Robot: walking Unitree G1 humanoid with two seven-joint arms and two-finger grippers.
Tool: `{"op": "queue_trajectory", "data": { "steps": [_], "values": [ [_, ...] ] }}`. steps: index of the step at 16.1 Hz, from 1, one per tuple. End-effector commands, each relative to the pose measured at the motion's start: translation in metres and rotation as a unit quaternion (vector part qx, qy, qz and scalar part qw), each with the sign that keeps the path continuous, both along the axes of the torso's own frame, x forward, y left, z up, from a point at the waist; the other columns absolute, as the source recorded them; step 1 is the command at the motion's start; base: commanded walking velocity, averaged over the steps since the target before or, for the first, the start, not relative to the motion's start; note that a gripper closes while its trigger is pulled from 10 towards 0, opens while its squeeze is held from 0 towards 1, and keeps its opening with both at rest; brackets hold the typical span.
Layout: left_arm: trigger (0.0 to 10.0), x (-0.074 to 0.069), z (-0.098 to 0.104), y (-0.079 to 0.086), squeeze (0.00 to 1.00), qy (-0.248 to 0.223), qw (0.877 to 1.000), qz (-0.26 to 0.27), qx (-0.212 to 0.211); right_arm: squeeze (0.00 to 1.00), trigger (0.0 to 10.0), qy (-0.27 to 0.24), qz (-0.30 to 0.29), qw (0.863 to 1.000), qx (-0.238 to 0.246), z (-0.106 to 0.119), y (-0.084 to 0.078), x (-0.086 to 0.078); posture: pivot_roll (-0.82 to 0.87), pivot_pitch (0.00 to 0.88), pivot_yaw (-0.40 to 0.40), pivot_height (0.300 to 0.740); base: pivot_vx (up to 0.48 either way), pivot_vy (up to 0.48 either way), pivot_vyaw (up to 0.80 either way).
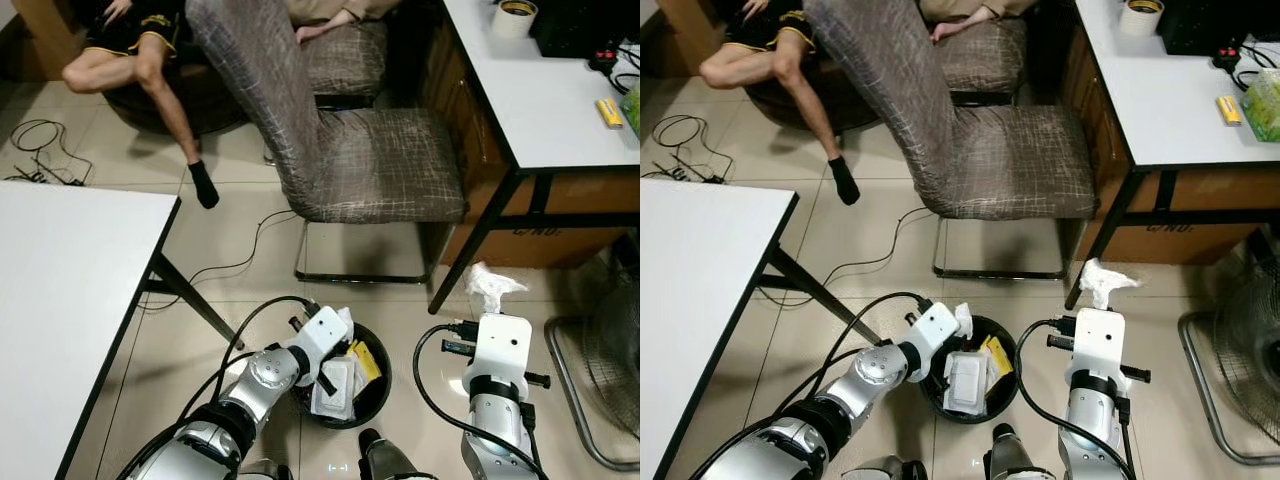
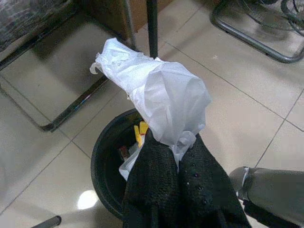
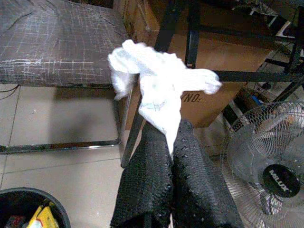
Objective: Picking trash to rubbish bin
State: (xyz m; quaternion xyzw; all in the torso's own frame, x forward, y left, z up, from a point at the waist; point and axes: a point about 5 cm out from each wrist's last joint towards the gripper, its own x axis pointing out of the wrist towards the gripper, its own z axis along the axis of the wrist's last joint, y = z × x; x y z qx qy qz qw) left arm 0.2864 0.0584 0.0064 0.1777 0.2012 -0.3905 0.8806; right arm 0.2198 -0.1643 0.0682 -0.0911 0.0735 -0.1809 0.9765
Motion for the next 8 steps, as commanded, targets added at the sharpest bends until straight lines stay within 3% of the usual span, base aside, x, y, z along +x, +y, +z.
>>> {"op": "queue_trajectory", "data": {
  "steps": [1,8],
  "values": [
    [10.0,-0.0064,-0.0077,0.0029,0.0,0.013,1.0,-0.001,0.01,0.0,10.0,0.011,-0.003,1.0,0.007,-0.0063,0.0017,-0.0042,-0.02,0.217,0.074,0.74,0.0,0.0,-0.77],
    [10.0,-0.0051,-0.0023,-0.0055,0.0,0.015,0.999,-0.003,-0.029,0.0,10.0,0.016,-0.008,1.0,0.004,-0.009,-0.0011,-0.0047,-0.02,0.207,0.075,0.74,0.0,0.0,-0.76]
  ]
}}
